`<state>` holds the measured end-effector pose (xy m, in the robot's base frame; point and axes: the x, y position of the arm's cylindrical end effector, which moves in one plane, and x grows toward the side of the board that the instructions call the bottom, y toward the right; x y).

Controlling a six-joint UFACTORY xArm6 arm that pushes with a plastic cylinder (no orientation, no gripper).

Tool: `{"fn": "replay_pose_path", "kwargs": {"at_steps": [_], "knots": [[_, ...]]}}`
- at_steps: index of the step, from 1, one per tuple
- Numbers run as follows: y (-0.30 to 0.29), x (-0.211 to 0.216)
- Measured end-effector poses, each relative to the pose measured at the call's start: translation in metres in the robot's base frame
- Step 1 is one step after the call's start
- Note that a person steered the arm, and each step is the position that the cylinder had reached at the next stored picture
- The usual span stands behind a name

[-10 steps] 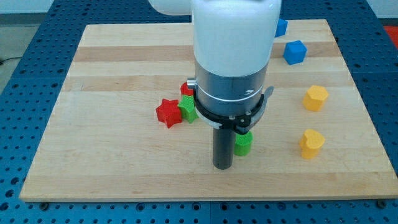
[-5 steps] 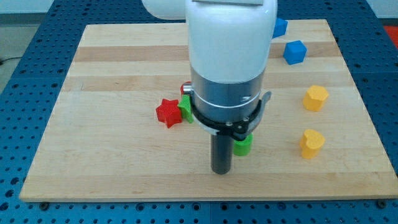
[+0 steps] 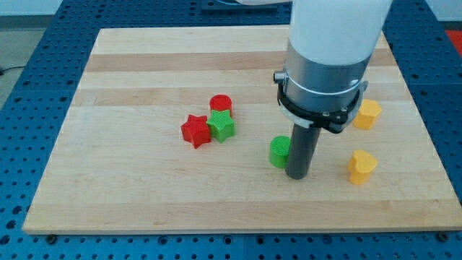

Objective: Drag the green circle to the right of green star

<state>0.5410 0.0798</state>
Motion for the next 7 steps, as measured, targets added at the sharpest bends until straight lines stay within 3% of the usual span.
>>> {"fn": "replay_pose_path", "kwargs": {"at_steps": [3, 6, 7], "knots": [[-0.007, -0.022], [-0.085, -0.046], [-0.084, -0.046]]}}
